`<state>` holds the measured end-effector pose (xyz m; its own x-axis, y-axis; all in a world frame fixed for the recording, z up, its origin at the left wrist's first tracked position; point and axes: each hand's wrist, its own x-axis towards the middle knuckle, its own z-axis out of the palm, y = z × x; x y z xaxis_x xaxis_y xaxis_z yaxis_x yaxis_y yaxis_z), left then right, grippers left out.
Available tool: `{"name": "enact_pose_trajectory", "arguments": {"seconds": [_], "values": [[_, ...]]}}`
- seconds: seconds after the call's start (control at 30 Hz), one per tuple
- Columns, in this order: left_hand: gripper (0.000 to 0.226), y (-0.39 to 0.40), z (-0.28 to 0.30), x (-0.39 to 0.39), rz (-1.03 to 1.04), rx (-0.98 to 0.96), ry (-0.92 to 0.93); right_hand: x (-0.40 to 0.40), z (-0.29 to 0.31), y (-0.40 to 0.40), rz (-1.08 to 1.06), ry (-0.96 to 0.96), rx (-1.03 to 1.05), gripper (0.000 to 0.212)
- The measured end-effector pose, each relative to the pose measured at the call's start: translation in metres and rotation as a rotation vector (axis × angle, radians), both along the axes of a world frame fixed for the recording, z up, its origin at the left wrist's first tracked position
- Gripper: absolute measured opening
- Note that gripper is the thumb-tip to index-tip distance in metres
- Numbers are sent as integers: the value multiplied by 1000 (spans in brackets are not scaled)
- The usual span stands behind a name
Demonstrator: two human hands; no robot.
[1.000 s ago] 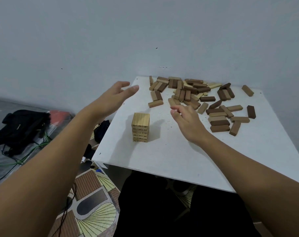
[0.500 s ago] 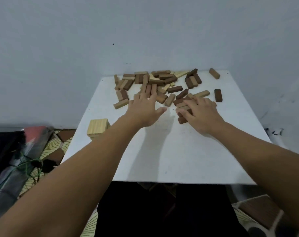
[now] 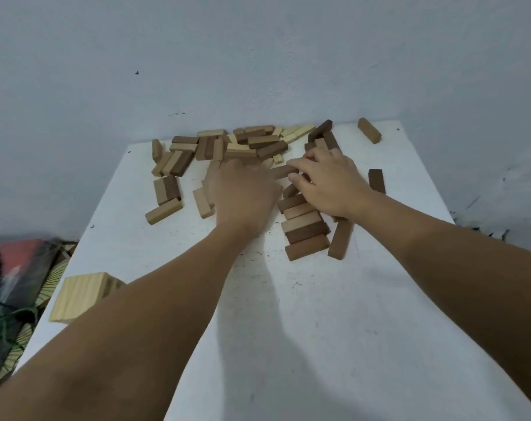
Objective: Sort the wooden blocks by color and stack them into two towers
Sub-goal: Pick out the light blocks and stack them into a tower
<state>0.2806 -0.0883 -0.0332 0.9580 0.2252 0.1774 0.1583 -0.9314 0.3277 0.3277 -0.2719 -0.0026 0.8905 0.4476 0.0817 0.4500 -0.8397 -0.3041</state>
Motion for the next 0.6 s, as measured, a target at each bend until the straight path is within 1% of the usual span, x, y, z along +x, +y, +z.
{"name": "enact_pose_trajectory", "arguments": {"seconds": [0.17, 0.3, 0.37, 0.6], "values": [[36, 2, -10, 0, -18, -70, -91, 33, 0, 17, 25, 45, -3, 42], [29, 1, -10, 4, -8, -97, -146, 42, -1, 29, 28, 91, -69, 43], [30, 2, -9, 5, -6, -96, -134, 41, -2, 31, 41, 80, -79, 42], [46, 2, -9, 6, 2, -46, -45, 59, -4, 16, -14, -63, 49, 27]]}}
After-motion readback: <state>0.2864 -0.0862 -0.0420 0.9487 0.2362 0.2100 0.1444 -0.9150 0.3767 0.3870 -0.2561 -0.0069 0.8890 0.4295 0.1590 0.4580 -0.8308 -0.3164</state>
